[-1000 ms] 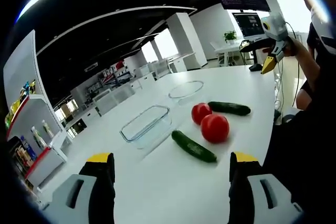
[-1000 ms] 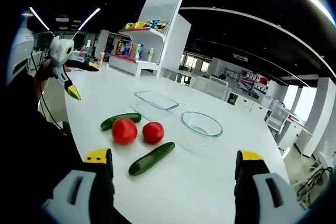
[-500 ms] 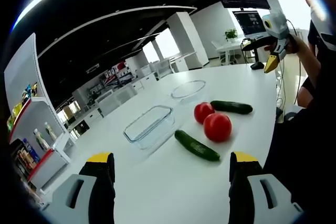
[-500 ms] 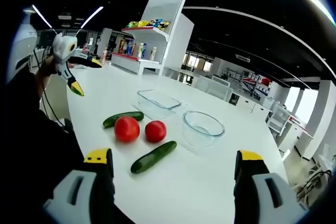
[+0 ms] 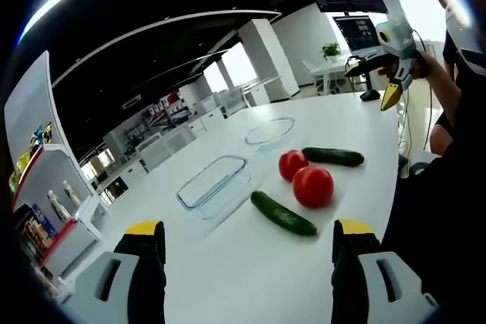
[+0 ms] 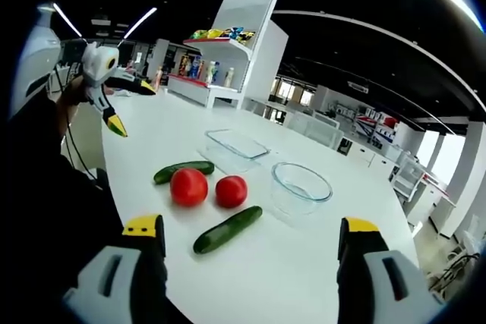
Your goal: Sort the scattered tomatoes and cucumbers on the table and place them into their respective storage containers
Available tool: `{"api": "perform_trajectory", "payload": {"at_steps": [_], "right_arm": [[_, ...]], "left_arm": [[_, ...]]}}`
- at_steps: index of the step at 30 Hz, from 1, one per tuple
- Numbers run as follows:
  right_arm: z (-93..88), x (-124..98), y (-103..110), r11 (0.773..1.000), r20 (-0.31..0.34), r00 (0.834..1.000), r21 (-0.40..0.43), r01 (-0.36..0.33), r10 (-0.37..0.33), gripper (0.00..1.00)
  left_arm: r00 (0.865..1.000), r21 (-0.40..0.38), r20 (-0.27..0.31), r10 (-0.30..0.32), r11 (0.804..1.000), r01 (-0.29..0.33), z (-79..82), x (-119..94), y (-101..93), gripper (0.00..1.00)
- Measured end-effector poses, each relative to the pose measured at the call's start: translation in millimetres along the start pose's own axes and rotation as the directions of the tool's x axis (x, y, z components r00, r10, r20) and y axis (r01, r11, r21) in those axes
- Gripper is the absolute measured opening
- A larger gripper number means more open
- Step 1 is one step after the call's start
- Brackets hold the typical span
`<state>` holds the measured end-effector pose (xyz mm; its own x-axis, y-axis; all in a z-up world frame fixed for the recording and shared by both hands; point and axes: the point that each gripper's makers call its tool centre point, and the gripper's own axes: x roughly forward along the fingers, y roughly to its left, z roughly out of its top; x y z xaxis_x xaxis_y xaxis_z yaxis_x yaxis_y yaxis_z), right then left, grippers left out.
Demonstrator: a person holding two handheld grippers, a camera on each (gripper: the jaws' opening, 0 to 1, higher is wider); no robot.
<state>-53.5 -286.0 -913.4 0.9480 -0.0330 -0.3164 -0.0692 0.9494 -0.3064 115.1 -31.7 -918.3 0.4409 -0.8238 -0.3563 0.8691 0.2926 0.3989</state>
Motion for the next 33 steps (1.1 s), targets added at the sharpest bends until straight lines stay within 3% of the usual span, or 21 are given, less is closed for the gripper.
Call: {"api": "perform_trajectory", "payload": {"at_steps": [13, 17, 18, 23, 26, 33], "right_arm": [[-2.3, -3.8, -2.4, 1.000, -0.019, 1.000, -0.012, 0.015, -0.015, 0.95], [-3.8, -4.7, -5.2, 1.000, -0.026, 0.999, -0.015, 0.026, -0.026, 0.95], [-3.7, -4.5, -5.2, 1.000, -0.022, 0.999, -0.011, 0.026, -0.026, 0.95], [-6.2, -2.6, -4.9, 1.000, -0.030, 0.999, -0.010, 0.020, -0.020, 0.95], [-6.6, -2.5, -6.7, 1.000, -0.030, 0.999, 0.007, 0.023, -0.023, 0.95], [-9.9, -2.3, -8.1, 0.999, -0.036, 0.999, 0.021, 0.025, -0.025, 0.97]], "left_arm": [[1.000, -0.015, -0.018, -0.005, 1.000, 0.005, -4.6, 5.0, -5.4, 0.91], [1.000, -0.057, -0.022, 0.018, 0.998, -0.019, -2.7, 11.7, -2.1, 0.93], [0.998, -0.067, -0.027, 0.048, 0.997, -0.050, -2.8, 13.7, 1.5, 0.93], [0.998, -0.102, -0.008, 0.069, 0.992, -0.069, 1.4, 30.2, -4.4, 0.94], [0.998, -0.123, 0.006, 0.061, 0.991, -0.060, 3.5, 38.7, -8.0, 0.88], [0.997, -0.203, -0.027, 0.078, 0.976, -0.082, -7.5, 72.3, -13.7, 0.86]]}}
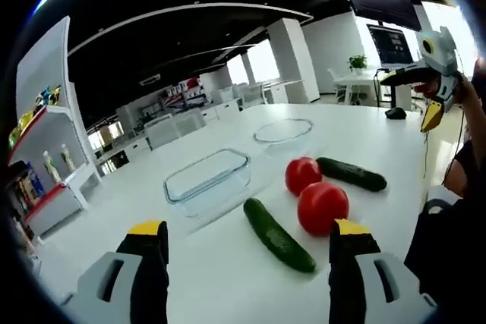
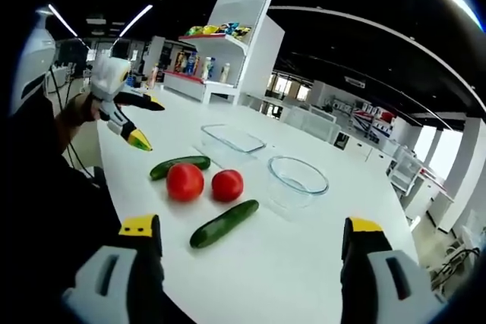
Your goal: Sort the scattered tomatoes and cucumbers on the table and place them into their respective storage containers
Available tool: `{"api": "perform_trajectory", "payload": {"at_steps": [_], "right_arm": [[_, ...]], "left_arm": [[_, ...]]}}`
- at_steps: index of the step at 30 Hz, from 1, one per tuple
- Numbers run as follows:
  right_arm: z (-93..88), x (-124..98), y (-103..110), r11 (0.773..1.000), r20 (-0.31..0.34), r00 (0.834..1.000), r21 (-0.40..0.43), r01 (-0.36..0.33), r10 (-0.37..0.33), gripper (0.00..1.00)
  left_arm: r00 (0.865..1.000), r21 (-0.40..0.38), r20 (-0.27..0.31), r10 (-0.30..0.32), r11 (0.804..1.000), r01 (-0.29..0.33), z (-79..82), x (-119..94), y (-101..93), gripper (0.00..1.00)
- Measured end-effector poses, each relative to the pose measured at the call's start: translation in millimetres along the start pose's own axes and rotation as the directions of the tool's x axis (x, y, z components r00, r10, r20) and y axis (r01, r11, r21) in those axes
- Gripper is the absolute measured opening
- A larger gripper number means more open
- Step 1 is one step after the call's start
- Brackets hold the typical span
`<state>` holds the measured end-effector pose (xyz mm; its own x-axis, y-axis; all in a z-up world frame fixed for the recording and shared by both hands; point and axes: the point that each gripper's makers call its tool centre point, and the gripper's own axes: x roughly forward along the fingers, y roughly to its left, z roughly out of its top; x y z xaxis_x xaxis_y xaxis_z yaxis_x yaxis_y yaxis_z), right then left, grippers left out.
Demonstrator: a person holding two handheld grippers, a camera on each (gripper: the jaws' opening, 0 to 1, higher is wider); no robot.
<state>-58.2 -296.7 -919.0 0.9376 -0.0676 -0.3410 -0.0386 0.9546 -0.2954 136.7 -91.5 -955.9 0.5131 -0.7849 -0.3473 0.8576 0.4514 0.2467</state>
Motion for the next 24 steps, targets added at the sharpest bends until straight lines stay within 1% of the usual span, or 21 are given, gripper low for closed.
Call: {"api": "perform_trajectory", "payload": {"at_steps": [2, 4, 8, 11, 12, 14, 16, 17, 19, 21, 23, 24], "right_arm": [[-1.9, 0.9, -0.1, 1.000, -0.006, 1.000, 0.004, 0.000, 0.000, 0.97], [-3.8, 1.6, 0.9, 1.000, -0.009, 1.000, 0.003, -0.002, 0.002, 0.97], [-6.4, 2.9, 1.1, 1.000, -0.014, 1.000, 0.007, -0.006, 0.006, 0.97], [-7.7, 4.8, 0.6, 1.000, -0.019, 1.000, 0.015, -0.007, 0.008, 0.97], [-8.6, 6.1, -0.2, 1.000, -0.021, 1.000, 0.026, -0.006, 0.007, 0.97], [-10.3, 7.4, -3.0, 0.999, -0.026, 1.000, 0.041, 0.006, -0.005, 0.97], [-11.7, 7.5, -4.5, 0.999, -0.030, 0.999, 0.041, 0.015, -0.014, 0.97], [-12.2, 7.4, -4.9, 0.999, -0.031, 0.999, 0.040, 0.018, -0.017, 0.97], [-12.8, 7.3, -5.1, 0.999, -0.033, 0.999, 0.041, 0.019, -0.018, 0.97], [-13.2, 7.3, -5.0, 0.999, -0.036, 0.999, 0.042, 0.019, -0.018, 0.97], [-12.7, 7.1, -6.3, 0.999, -0.033, 0.999, 0.043, 0.026, -0.025, 0.97], [-12.1, 6.9, -5.4, 0.999, -0.031, 0.999, 0.046, 0.022, -0.020, 0.97]], "left_arm": [[1.000, -0.015, -0.003, 0.014, 1.000, -0.014, -3.3, 7.7, -0.6, 0.82], [0.999, -0.028, -0.004, 0.035, 0.999, -0.035, -6.8, 16.0, 1.1, 0.76], [0.993, -0.083, 0.010, 0.115, 0.990, -0.114, -11.9, 36.0, 11.6, 0.76], [0.992, -0.114, 0.007, 0.125, 0.986, -0.124, -14.9, 46.2, 6.5, 0.74], [0.991, -0.129, 0.002, 0.136, 0.982, -0.135, -17.2, 48.7, 5.9, 0.73], [0.989, -0.133, -0.010, 0.147, 0.980, -0.147, -21.8, 52.9, 3.3, 0.70], [0.985, -0.135, -0.032, 0.170, 0.976, -0.173, -28.4, 55.1, 3.3, 0.66], [0.983, -0.150, -0.046, 0.179, 0.971, -0.184, -33.9, 56.8, 1.7, 0.64], [0.982, -0.181, -0.054, 0.181, 0.965, -0.188, -38.4, 59.0, -0.3, 0.62], [0.984, -0.203, -0.060, 0.168, 0.963, -0.176, -42.4, 63.1, -4.6, 0.58], [0.987, -0.233, -0.071, 0.144, 0.960, -0.157, -46.2, 67.4, -10.3, 0.50], [0.988, -0.235, -0.070, 0.140, 0.960, -0.152, -46.2, 68.0, -11.3, 0.46]]}}
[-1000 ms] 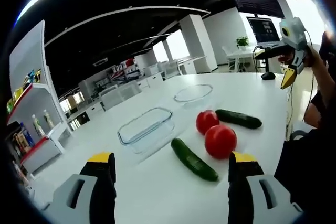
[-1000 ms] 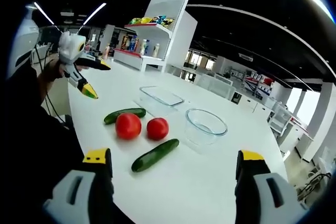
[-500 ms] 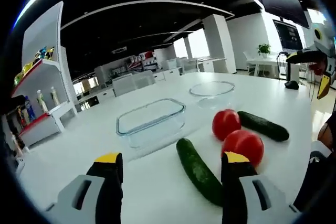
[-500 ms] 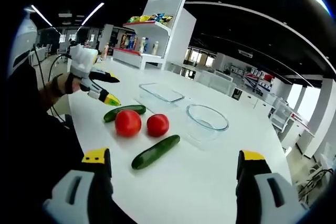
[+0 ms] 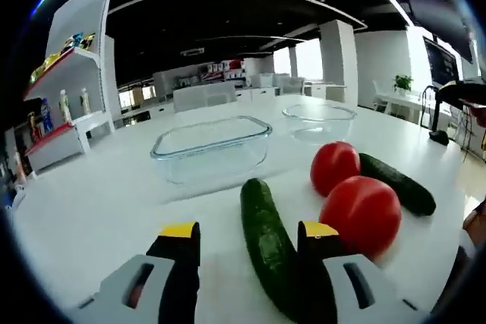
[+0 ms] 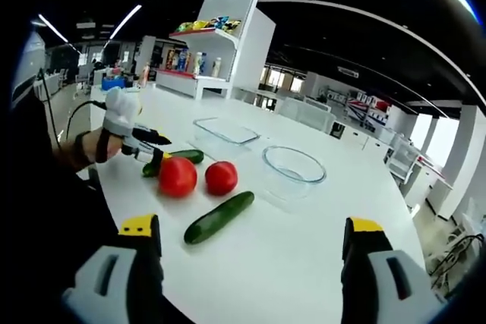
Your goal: Sort the scattered tomatoes and cucumbers on the table and place them into their respective storage containers
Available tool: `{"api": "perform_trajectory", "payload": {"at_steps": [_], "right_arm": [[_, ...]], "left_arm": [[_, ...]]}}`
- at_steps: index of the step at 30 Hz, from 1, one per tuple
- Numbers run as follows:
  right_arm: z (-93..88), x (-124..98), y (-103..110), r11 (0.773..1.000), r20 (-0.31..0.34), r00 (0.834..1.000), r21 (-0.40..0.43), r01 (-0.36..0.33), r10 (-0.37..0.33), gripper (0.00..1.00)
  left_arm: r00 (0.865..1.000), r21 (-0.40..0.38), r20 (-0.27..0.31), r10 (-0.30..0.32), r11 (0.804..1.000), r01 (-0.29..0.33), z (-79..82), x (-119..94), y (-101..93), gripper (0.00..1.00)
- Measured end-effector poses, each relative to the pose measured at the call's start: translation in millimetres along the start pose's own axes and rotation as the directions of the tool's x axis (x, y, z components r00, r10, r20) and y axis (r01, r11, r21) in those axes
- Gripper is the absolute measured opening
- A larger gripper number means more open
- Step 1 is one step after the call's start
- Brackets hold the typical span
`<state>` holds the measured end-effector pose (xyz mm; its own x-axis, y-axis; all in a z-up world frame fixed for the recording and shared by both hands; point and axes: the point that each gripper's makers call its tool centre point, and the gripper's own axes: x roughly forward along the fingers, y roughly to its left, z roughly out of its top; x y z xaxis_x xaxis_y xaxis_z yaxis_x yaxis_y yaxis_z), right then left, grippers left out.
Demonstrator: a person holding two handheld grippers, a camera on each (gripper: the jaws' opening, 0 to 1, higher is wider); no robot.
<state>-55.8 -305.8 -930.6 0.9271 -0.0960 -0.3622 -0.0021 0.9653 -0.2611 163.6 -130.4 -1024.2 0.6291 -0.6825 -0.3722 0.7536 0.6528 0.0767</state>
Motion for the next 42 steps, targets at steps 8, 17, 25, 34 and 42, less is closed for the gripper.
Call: {"api": "perform_trajectory", "payload": {"at_steps": [8, 17, 25, 34, 42], "right_arm": [[1.9, -1.9, 2.4, 1.000, 0.008, 1.000, 0.008, -0.012, 0.012, 0.97], [0.7, 0.9, 7.6, 1.000, 0.004, 1.000, 0.012, -0.029, 0.029, 0.97], [0.8, -0.8, 5.6, 1.000, 0.005, 1.000, 0.012, -0.021, 0.021, 0.97], [-0.1, 1.4, 9.5, 1.000, 0.000, 1.000, 0.009, -0.028, 0.028, 0.96], [-0.7, -0.7, 1.3, 1.000, 0.002, 1.000, 0.015, -0.007, 0.007, 0.96]], "left_arm": [[0.998, -0.085, 0.011, -0.066, 0.994, 0.066, -1.6, 4.2, -11.3, 0.31], [0.998, -0.126, 0.017, -0.065, 0.990, 0.066, -6.6, 7.4, -12.3, 0.30], [0.992, -0.141, 0.057, -0.109, 0.983, 0.116, -4.9, 12.9, -13.2, 0.33], [0.989, -0.154, 0.064, -0.130, 0.978, 0.139, -3.4, 15.1, -13.4, 0.29], [0.956, -0.154, -0.030, -0.291, 0.947, 0.284, -8.3, 14.2, -11.5, 0.25]]}}
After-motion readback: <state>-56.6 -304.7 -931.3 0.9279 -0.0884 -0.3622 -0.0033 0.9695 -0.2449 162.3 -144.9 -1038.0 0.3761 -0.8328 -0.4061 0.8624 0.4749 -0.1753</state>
